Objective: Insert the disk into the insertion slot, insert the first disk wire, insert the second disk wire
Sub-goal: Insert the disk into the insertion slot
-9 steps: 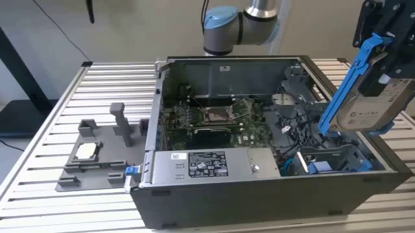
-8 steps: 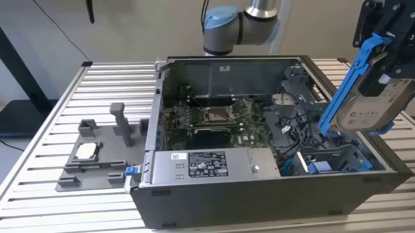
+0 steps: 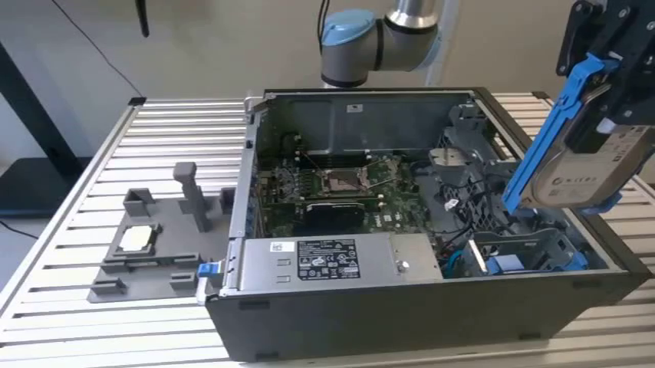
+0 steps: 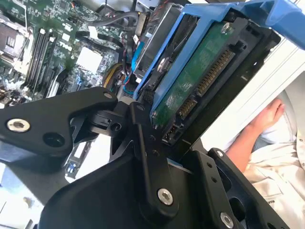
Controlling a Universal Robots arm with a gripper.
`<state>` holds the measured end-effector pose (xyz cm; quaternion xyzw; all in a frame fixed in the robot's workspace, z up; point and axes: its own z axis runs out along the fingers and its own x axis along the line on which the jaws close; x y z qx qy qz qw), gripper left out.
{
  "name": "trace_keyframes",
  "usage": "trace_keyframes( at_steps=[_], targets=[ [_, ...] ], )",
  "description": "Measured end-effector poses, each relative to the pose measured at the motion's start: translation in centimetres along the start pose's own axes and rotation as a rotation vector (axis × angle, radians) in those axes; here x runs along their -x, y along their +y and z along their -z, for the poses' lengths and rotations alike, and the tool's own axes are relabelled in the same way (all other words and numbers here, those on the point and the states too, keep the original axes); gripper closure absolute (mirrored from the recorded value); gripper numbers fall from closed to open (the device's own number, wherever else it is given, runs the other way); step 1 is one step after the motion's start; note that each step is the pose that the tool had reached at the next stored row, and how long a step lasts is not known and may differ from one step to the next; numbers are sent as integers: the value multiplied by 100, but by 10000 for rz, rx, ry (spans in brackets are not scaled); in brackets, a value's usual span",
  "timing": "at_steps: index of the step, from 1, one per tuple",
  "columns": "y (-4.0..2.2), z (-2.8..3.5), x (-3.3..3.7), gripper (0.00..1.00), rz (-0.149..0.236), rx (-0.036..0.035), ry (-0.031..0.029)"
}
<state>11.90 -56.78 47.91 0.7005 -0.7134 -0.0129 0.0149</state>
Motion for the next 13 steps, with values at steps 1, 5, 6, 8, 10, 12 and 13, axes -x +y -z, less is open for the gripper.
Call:
trace_keyframes(
  at_steps=[1, 5, 6, 8, 10, 12, 13],
  targets=[
    [0, -3, 0, 67, 1, 0, 1],
    [-1, -23, 0, 67, 1, 0, 2],
    [-2, -31, 0, 67, 0, 0, 2],
    [-2, -50, -1, 67, 0, 0, 2],
    [-3, -73, 0, 67, 0, 0, 5],
    [-4, -94, 0, 67, 2, 0, 5],
    [-4, -100, 0, 67, 10, 0, 6]
  ],
)
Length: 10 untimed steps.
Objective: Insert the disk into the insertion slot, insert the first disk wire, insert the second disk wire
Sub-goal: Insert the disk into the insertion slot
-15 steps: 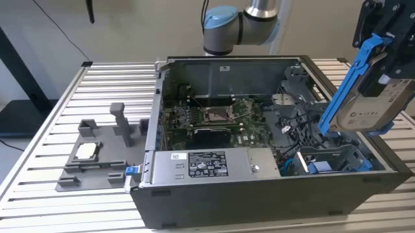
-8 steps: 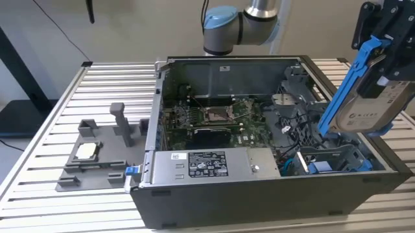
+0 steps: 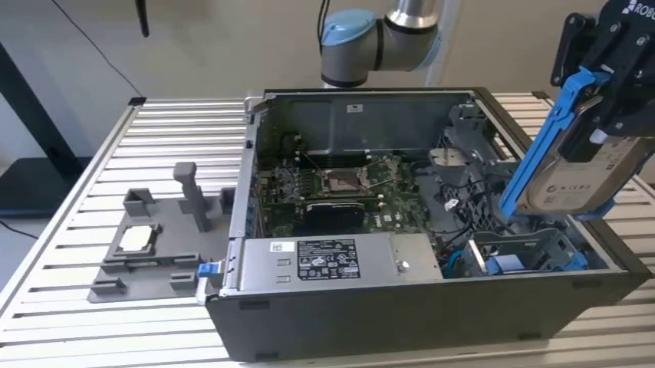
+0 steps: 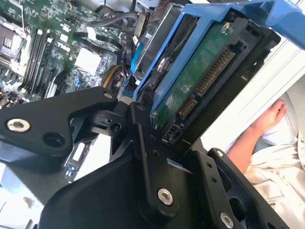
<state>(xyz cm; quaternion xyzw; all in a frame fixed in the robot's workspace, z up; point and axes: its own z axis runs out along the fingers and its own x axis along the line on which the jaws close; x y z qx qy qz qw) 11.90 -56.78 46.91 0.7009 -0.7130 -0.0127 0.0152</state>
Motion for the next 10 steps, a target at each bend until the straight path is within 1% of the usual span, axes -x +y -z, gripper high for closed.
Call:
trace_keyframes(
  at_steps=[6, 10],
  targets=[
    [-1, -45, 0, 67, 149, -1, 5],
    [-1, -95, 0, 67, 221, -1, 7]
  ],
)
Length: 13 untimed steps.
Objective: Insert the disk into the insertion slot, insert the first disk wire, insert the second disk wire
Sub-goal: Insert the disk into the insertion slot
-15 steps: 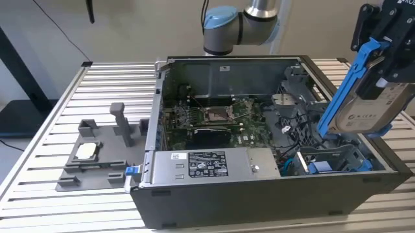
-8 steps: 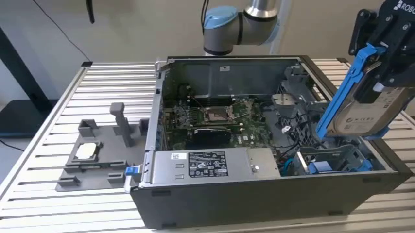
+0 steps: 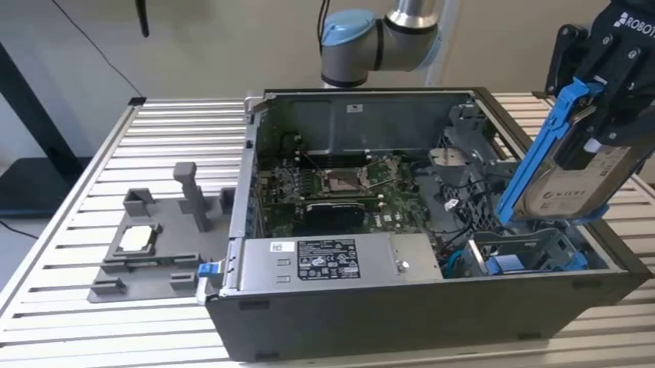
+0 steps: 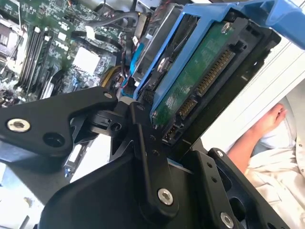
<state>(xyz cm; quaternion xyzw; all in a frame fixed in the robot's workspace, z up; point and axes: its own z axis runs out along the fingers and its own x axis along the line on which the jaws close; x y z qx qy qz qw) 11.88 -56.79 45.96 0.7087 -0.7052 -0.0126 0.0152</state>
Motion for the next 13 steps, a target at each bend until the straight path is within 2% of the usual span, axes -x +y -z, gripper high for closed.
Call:
trace_keyframes(
  at_steps=[8, 13],
  targets=[
    [-1, -90, 0, 67, 13, 0, 1],
    [-1, -96, 0, 67, 13, 0, 1]
  ],
)
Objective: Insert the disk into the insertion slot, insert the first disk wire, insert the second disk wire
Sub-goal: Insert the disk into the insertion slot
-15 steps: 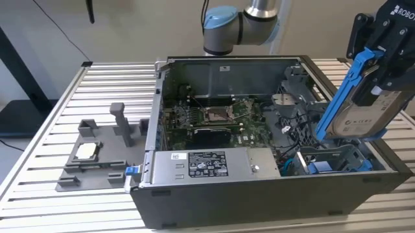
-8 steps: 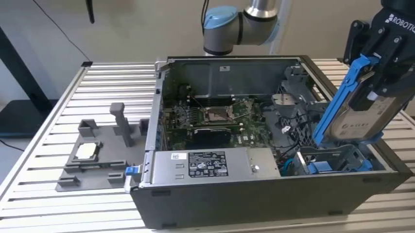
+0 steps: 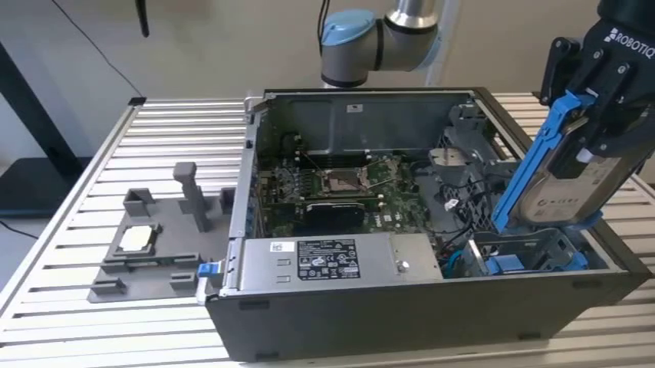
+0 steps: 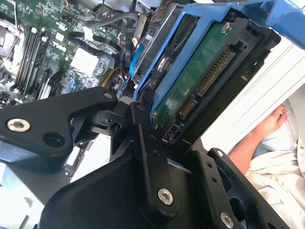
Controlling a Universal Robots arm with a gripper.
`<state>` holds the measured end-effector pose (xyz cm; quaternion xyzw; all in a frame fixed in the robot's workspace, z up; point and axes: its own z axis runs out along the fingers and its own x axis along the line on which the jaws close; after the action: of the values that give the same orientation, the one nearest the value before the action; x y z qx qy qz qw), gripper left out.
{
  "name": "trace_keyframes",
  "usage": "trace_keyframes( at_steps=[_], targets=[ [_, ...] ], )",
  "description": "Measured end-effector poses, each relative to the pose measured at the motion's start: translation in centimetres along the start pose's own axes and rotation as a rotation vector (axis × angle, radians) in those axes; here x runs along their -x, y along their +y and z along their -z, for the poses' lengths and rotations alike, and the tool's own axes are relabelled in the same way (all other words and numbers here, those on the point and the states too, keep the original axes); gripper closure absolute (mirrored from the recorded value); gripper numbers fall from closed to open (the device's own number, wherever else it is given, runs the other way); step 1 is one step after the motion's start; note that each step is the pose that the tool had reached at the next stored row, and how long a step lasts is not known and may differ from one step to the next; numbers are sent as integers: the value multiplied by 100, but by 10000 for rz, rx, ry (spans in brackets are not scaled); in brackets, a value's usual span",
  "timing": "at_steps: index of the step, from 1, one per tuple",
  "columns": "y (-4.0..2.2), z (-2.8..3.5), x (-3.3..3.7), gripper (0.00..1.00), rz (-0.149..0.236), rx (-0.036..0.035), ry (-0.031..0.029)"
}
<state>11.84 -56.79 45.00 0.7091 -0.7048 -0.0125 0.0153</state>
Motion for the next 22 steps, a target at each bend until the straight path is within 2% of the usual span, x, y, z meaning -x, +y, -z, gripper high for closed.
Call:
trace_keyframes(
  at_steps=[6, 14, 22],
  targets=[
    [-3, -78, 0, 67, 0, 1, 1],
    [-9, -218, 1, 67, 0, 0, 1],
    [-12, -319, 2, 67, 0, 28, 26]
  ],
)
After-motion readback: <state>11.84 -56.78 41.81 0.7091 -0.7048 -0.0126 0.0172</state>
